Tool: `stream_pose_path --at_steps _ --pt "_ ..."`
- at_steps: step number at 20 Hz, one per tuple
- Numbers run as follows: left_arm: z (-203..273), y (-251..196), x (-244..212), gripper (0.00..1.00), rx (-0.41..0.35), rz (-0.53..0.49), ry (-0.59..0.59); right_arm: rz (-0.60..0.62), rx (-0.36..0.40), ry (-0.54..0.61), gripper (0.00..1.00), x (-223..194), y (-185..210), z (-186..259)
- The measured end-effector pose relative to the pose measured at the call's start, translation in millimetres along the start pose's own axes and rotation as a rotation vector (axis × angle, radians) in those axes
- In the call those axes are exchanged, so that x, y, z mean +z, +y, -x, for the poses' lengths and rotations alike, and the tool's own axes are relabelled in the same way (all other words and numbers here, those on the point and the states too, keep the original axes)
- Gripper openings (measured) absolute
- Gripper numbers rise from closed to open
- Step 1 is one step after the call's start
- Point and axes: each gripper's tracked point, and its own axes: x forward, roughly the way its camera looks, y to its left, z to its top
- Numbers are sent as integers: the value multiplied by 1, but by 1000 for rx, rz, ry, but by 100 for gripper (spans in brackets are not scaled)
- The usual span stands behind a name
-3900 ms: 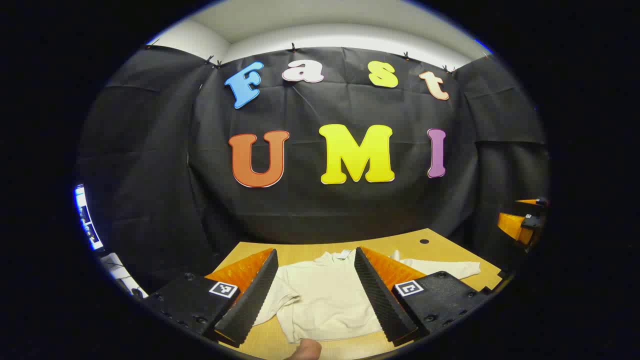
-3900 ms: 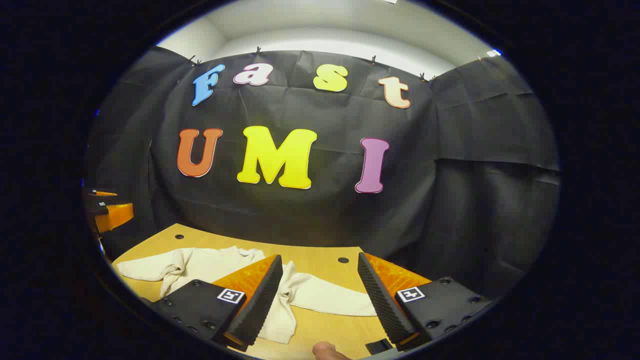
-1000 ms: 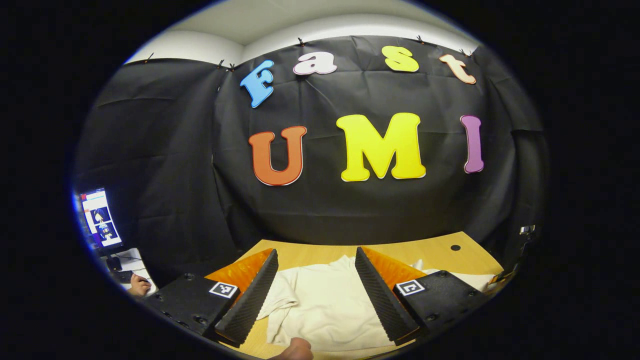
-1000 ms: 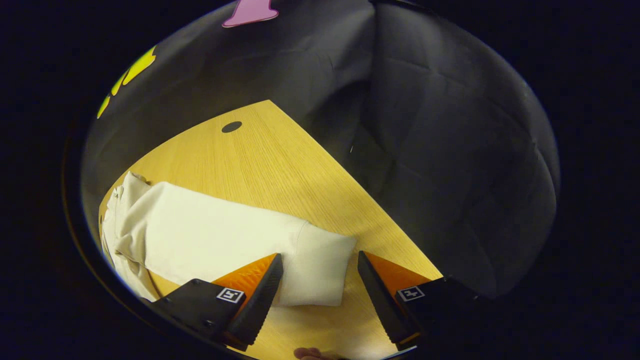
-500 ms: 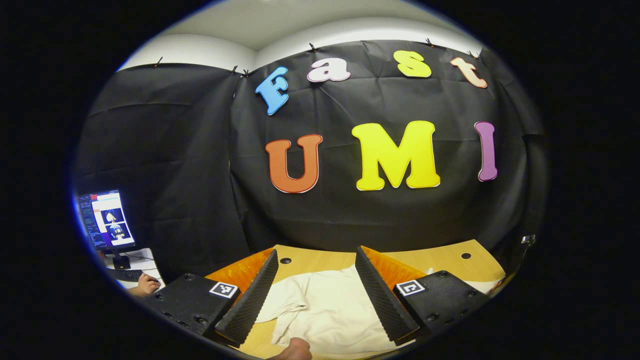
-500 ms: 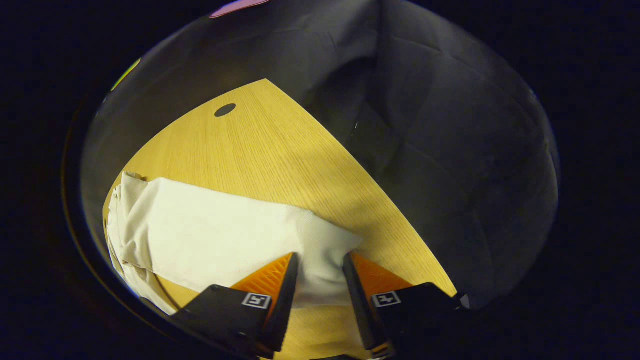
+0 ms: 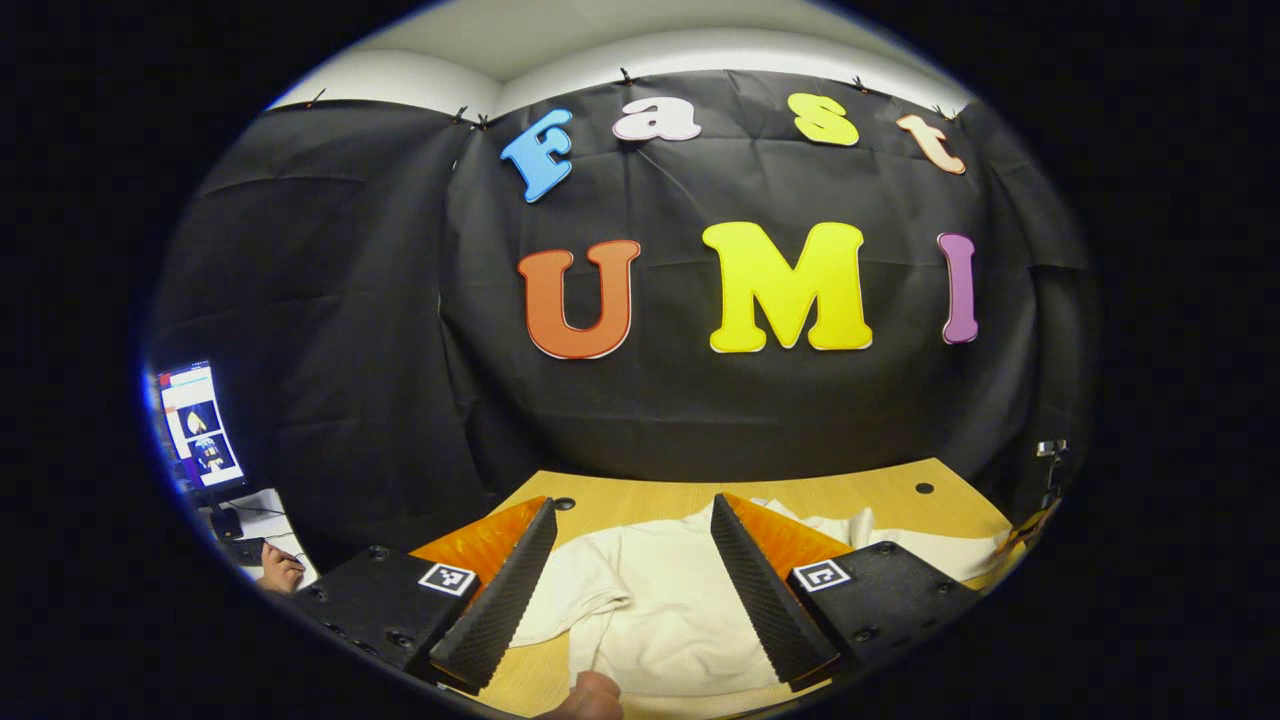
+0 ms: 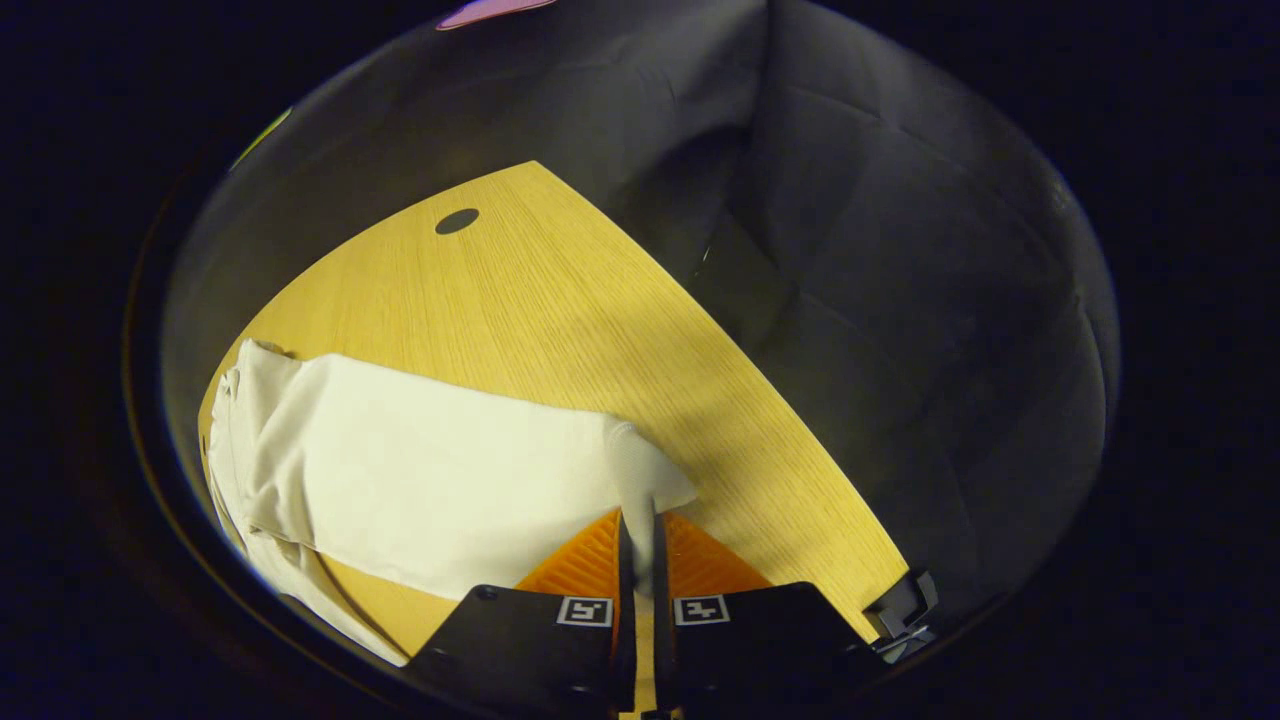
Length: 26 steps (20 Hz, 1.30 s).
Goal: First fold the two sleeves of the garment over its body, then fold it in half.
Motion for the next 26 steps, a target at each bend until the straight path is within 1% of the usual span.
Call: stream_pose_path --at_steps 2,4,6,7,8,9,10,14,16,17,19,20,21,23,25,26 --pt "-1 14 -8 99 -9 3 2 -10 16 -36 7 7 12 24" --pt "-2 27 -14 99 -20 22 -1 5 46 -79 7 16 30 51" --pt "-3 33 -19 99 -66 81 -8 38 87 -134 7 27 57 79" --pt "-4 40 -22 99 -68 98 -12 57 111 -157 7 32 75 96" --pt "-7 47 -26 99 -72 106 -11 78 133 -181 5 37 94 112" --pt "-9 54 -31 99 -76 100 -9 100 154 -210 7 42 113 129" --pt "-10 60 -35 99 -77 91 -10 118 182 -237 7 48 135 146" --pt "-16 91 -49 99 -89 55 -30 203 311 -303 7 46 243 213" --pt "-18 103 -58 99 -89 49 -27 258 379 -323 7 34 303 242" --pt "-19 109 -62 99 -90 52 -23 291 410 -324 5 25 331 253" --pt "-19 117 -69 99 -103 65 -21 356 459 -323 7 5 386 266" --pt "-19 119 -73 99 -111 72 -18 385 482 -314 5 -6 413 268" --pt "-20 123 -77 99 -111 75 -15 410 508 -305 7 -21 442 269" --pt "-20 132 -87 99 -104 71 -3 465 574 -292 7 -50 499 266" --pt "-18 136 -93 99 -102 63 4 533 597 -254 7 -87 545 248" --pt "-17 140 -94 99 -99 59 5 566 604 -221 5 -108 564 239"
